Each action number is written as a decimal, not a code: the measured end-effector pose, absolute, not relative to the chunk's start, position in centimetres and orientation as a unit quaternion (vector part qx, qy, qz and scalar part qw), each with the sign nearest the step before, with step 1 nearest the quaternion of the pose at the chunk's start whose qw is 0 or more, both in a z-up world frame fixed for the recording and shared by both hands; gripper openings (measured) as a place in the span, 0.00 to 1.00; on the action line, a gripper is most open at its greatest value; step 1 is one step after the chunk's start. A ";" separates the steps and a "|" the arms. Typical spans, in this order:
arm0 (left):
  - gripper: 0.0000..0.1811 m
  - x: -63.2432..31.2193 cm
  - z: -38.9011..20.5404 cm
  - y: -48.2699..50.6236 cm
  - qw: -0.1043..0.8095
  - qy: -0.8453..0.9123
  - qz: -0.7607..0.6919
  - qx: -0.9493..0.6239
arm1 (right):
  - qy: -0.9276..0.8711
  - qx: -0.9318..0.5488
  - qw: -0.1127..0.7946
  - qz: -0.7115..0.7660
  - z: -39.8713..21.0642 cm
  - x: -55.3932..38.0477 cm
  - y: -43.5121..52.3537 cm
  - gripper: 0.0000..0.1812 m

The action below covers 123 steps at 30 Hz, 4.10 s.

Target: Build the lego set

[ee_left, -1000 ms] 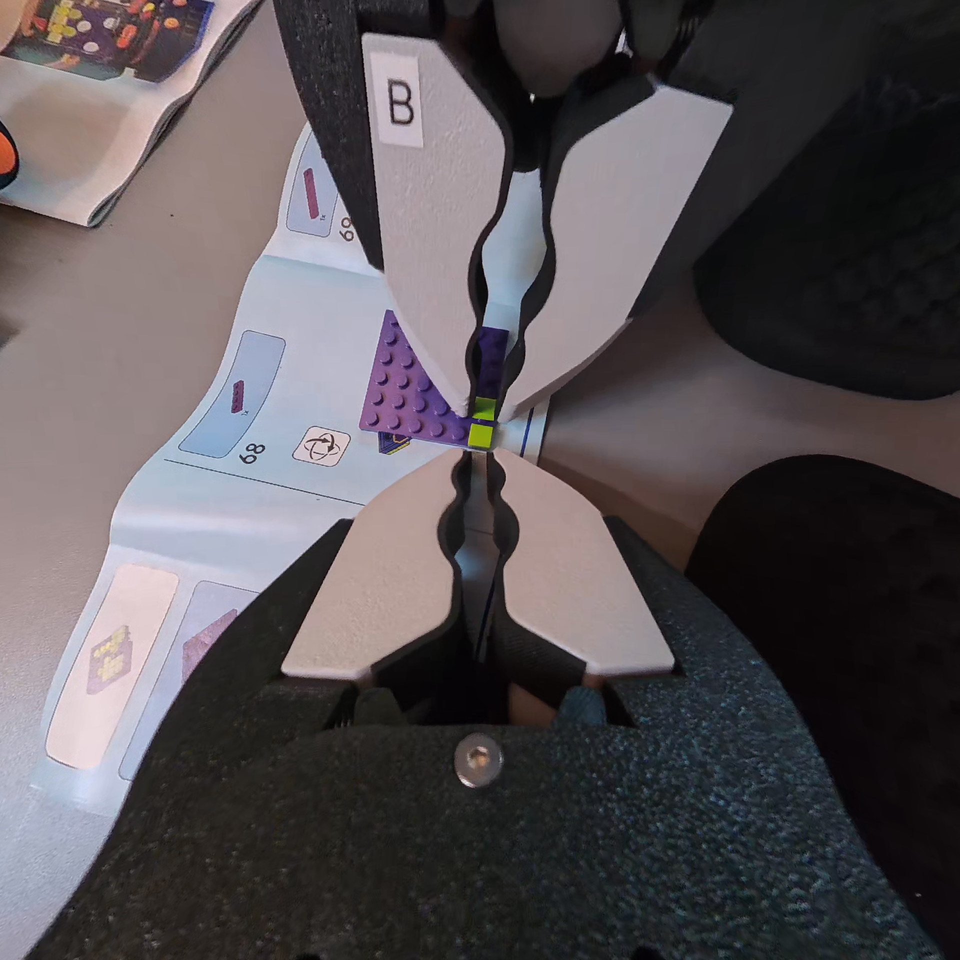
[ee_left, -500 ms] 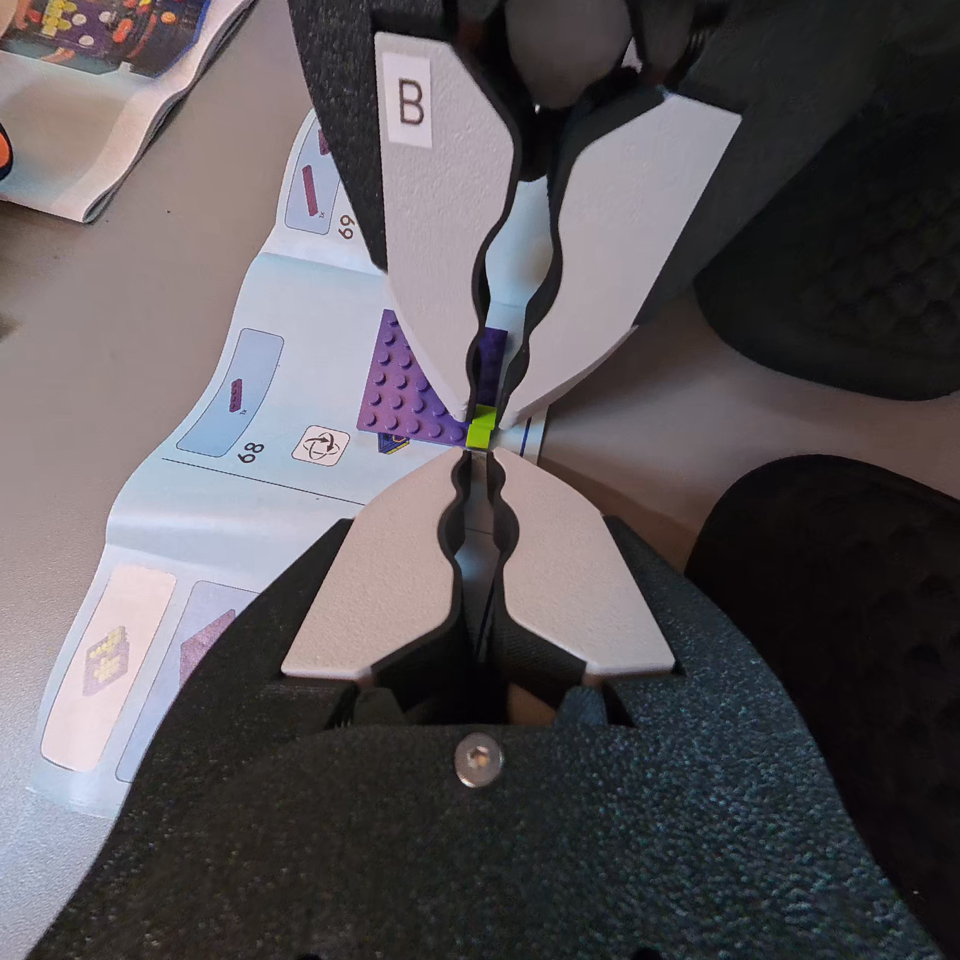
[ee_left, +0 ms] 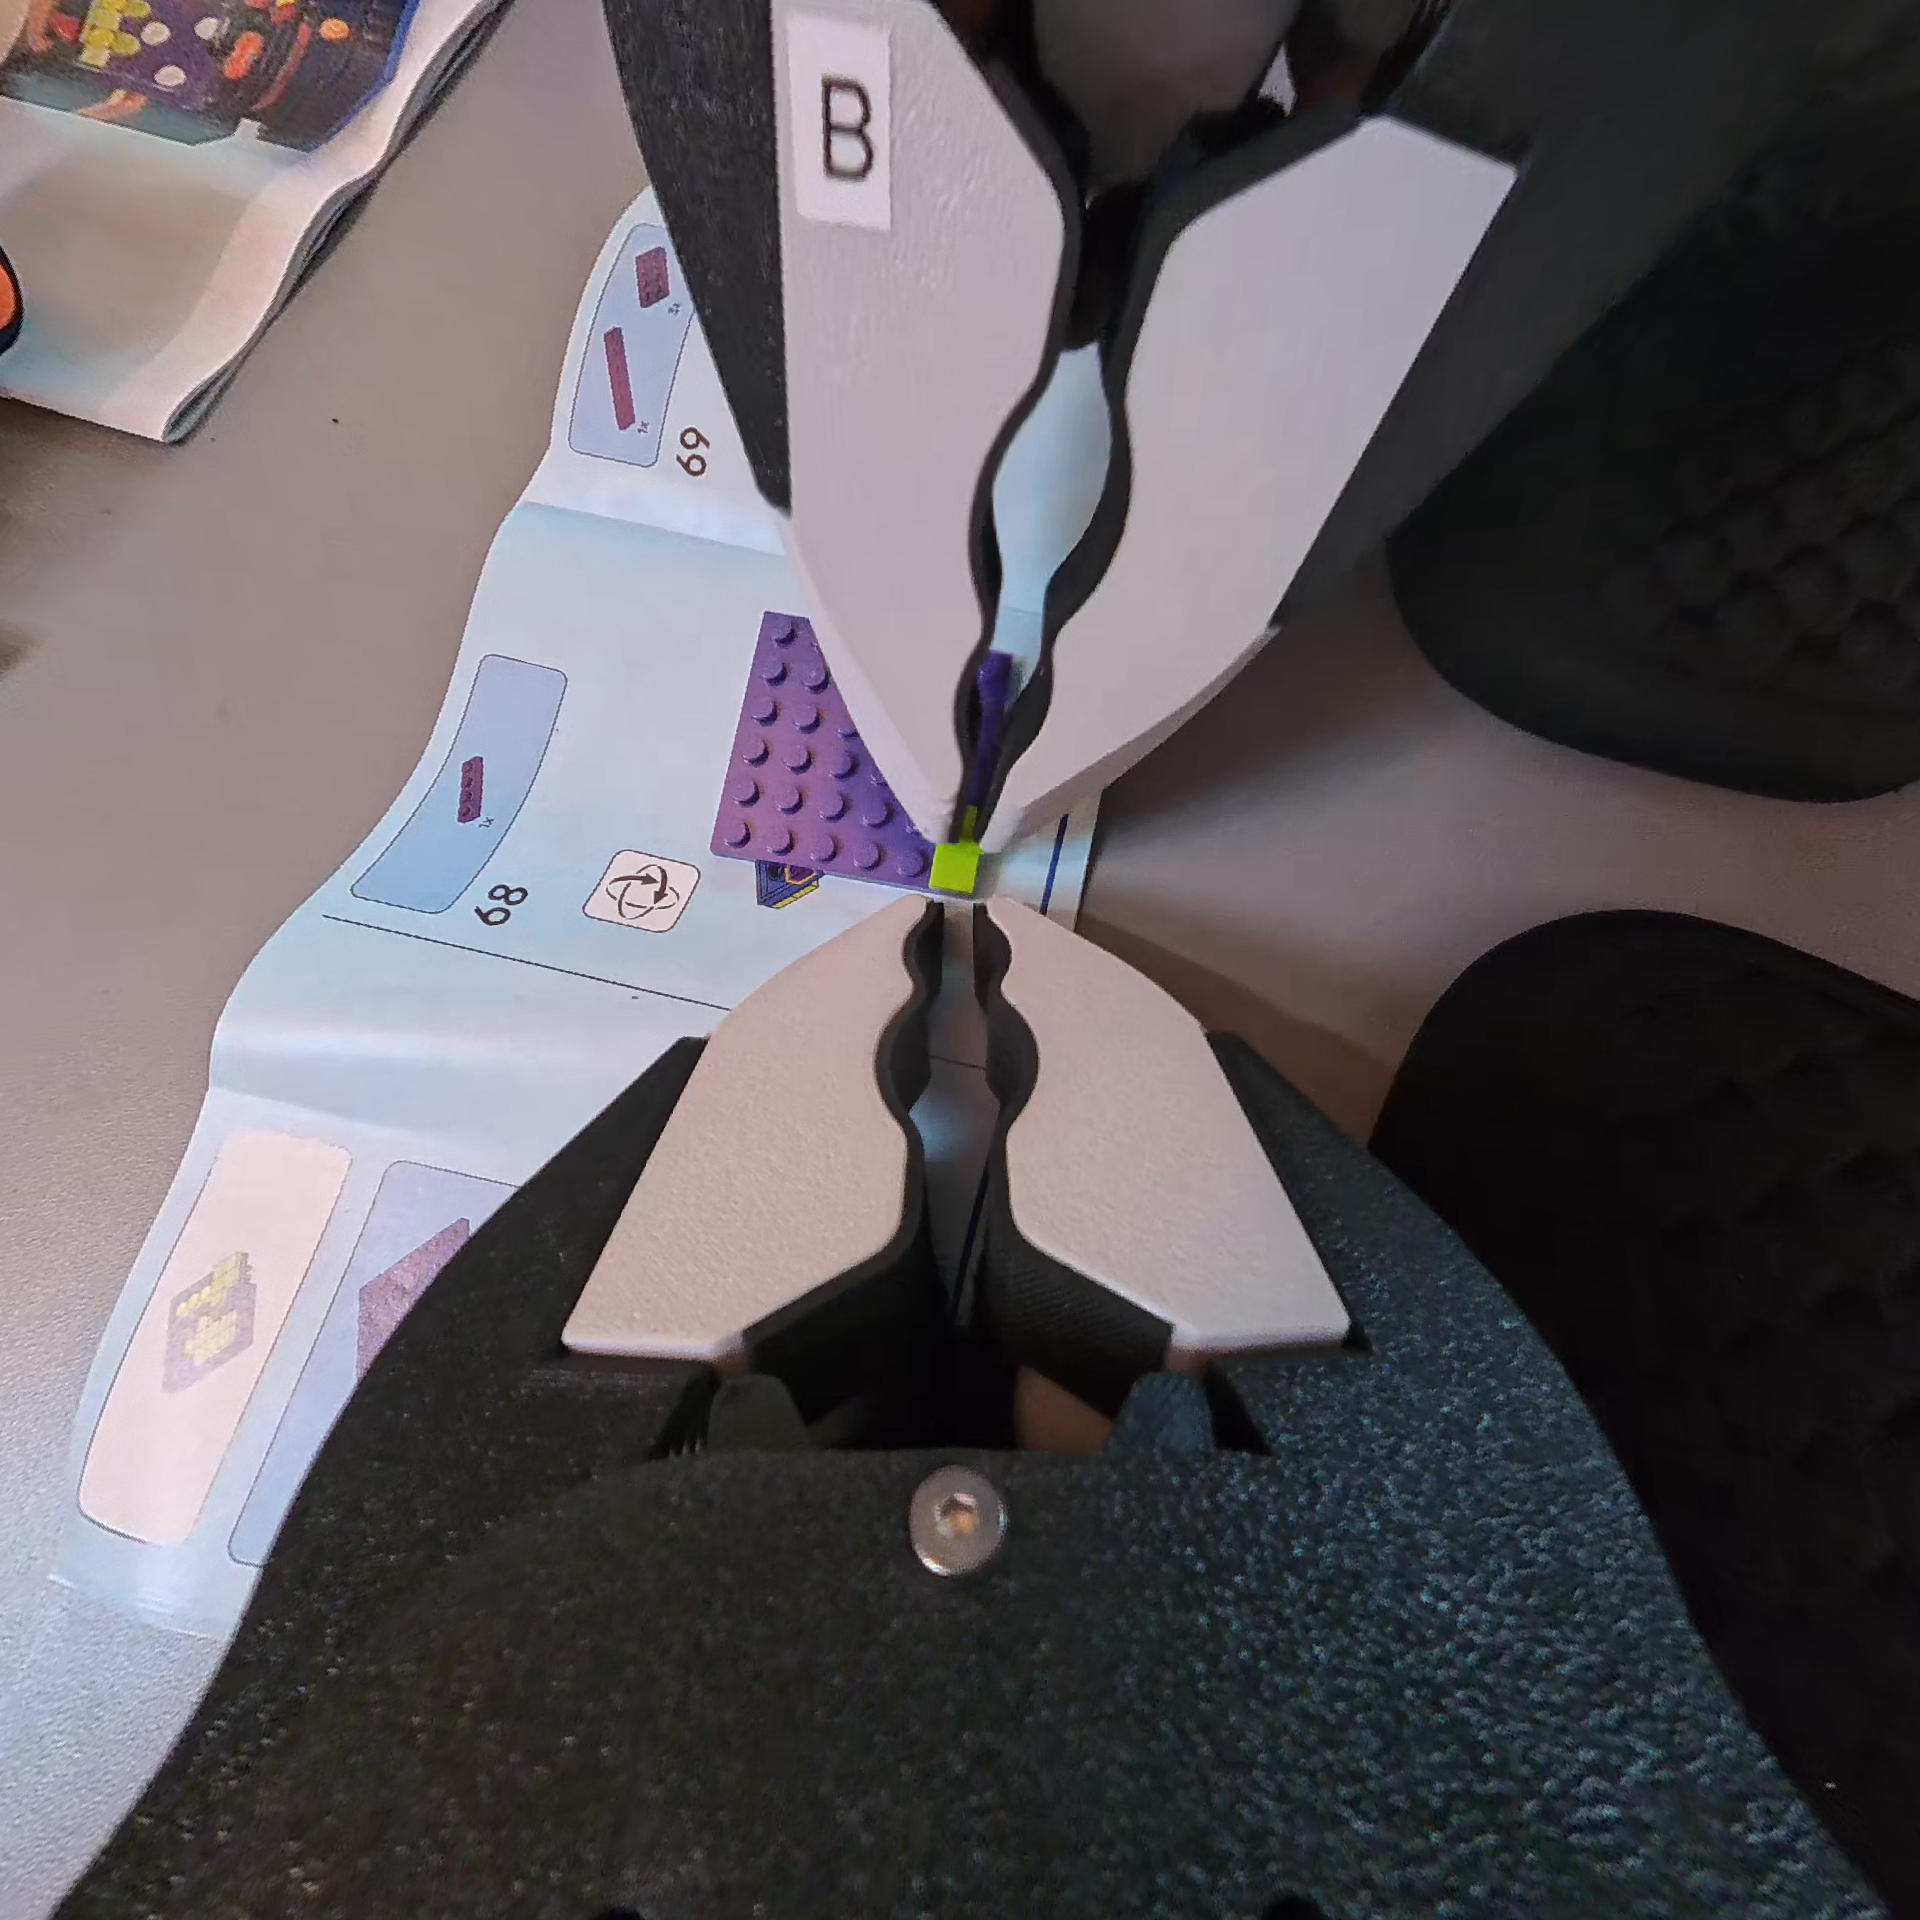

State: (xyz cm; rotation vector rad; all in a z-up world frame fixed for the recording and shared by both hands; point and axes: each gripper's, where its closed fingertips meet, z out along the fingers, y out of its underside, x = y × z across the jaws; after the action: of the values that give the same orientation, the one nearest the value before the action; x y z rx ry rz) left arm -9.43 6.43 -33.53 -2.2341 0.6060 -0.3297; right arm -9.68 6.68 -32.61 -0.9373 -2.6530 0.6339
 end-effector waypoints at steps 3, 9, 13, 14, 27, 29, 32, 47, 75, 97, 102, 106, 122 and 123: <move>0.03 -9.4 -33.5 6.4 0.391 0.238 -0.130 -0.880 | -0.912 -0.325 0.127 0.213 -32.7 -9.6 6.9 0.00; 0.03 -9.4 -33.6 6.4 0.390 0.238 -0.131 -0.880 | -0.912 -0.329 0.124 0.213 -32.8 -9.5 7.1 0.00; 0.03 -9.4 -33.5 6.5 0.390 0.237 -0.132 -0.880 | -0.914 -0.326 0.126 0.206 -32.7 -9.5 7.2 0.00; 0.03 -9.5 -33.5 6.5 0.390 0.237 -0.132 -0.880 | -0.914 -0.325 0.128 0.206 -32.6 -9.5 7.2 0.00; 0.03 -9.5 -33.6 6.5 0.390 0.237 -0.132 -0.880 | -0.915 -0.321 0.128 0.209 -32.5 -9.2 6.9 0.00; 0.03 -9.5 -33.6 6.5 0.390 0.237 -0.131 -0.880 | -0.914 -0.325 0.127 0.207 -32.8 -9.4 7.0 0.00; 0.03 -9.5 -33.6 6.5 0.390 0.236 -0.132 -0.880 | -0.911 -0.331 0.121 0.215 -32.8 -9.5 6.9 0.00; 0.03 -9.4 -33.6 6.5 0.389 0.233 -0.135 -0.881 | -0.876 -0.387 0.162 0.240 -33.1 -9.5 7.1 0.00; 0.03 -9.4 -33.6 6.4 0.389 0.232 -0.137 -0.881 | -0.887 -0.354 0.156 0.253 -33.1 -9.6 7.5 0.05; 0.03 -9.4 -33.5 6.3 0.389 0.233 -0.136 -0.881 | -0.914 -0.320 0.111 0.224 -32.9 -9.1 7.3 0.04; 0.03 -9.4 -33.6 6.3 0.389 0.233 -0.135 -0.881 | -0.916 -0.319 0.108 0.218 -33.1 -9.1 7.2 0.04; 0.03 -9.4 -33.6 6.3 0.389 0.233 -0.136 -0.881 | -0.916 -0.320 0.111 0.214 -33.0 -9.3 7.4 0.04; 0.03 -9.4 -33.6 6.4 0.389 0.233 -0.136 -0.881 | -0.921 -0.308 0.121 0.207 -33.3 -9.5 7.5 0.06; 0.03 -9.4 -33.6 6.4 0.389 0.233 -0.136 -0.881 | -0.920 -0.308 0.123 0.208 -33.3 -9.5 7.5 0.06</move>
State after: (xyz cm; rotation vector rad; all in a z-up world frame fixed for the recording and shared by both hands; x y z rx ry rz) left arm -9.37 6.37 -33.56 -2.2397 0.5920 -0.3462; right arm -9.52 7.46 -33.29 -0.8991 -2.6843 0.6066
